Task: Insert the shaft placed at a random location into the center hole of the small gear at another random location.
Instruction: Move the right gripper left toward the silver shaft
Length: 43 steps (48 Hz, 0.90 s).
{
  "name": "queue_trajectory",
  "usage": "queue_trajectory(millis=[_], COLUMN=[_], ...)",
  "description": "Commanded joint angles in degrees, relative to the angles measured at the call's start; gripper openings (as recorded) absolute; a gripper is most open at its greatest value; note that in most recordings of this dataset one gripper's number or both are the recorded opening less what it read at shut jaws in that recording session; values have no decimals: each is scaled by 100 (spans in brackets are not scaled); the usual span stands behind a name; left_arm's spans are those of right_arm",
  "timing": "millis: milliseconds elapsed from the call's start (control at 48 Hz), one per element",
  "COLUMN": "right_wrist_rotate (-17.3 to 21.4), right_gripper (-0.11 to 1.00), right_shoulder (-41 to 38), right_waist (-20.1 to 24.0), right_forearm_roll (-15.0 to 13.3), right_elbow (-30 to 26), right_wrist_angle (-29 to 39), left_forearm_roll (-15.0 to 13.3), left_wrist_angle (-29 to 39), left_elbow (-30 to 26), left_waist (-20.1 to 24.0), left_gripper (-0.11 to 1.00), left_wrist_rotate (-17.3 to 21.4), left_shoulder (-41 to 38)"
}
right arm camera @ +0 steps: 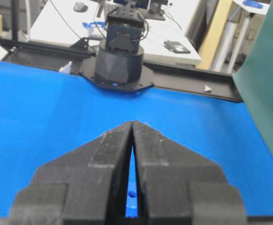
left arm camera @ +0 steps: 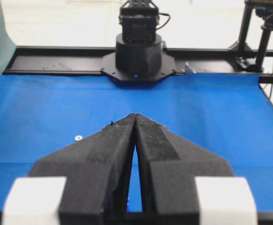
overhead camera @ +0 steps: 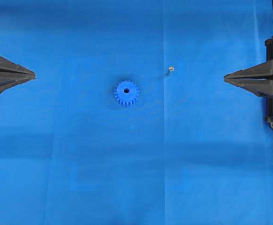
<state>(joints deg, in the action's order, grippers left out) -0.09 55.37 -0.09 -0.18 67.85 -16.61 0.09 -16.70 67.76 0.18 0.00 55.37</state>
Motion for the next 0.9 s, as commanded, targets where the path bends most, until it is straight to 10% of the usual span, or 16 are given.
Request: queue_trajectory(millis=[0, 583, 874], right_wrist_rotate=[-18, 53, 53], right_gripper=[0, -1, 69], right_shoulder=[-35, -1248, -3313], right_waist=[-53, -1222, -1248], right_forearm_roll=[26, 229, 729], right_elbow=[-202, -229, -308], right_wrist_angle=[-44, -334, -1424], left_forearm_roll=[0, 0, 0], left_wrist_angle=[-35, -35, -35], left_elbow=[-114, -105, -97], left_waist=[9, 9, 9], left_gripper=[0, 0, 0], left_wrist_rotate=[-79, -158, -158], left_shoulder=[-9, -9, -9])
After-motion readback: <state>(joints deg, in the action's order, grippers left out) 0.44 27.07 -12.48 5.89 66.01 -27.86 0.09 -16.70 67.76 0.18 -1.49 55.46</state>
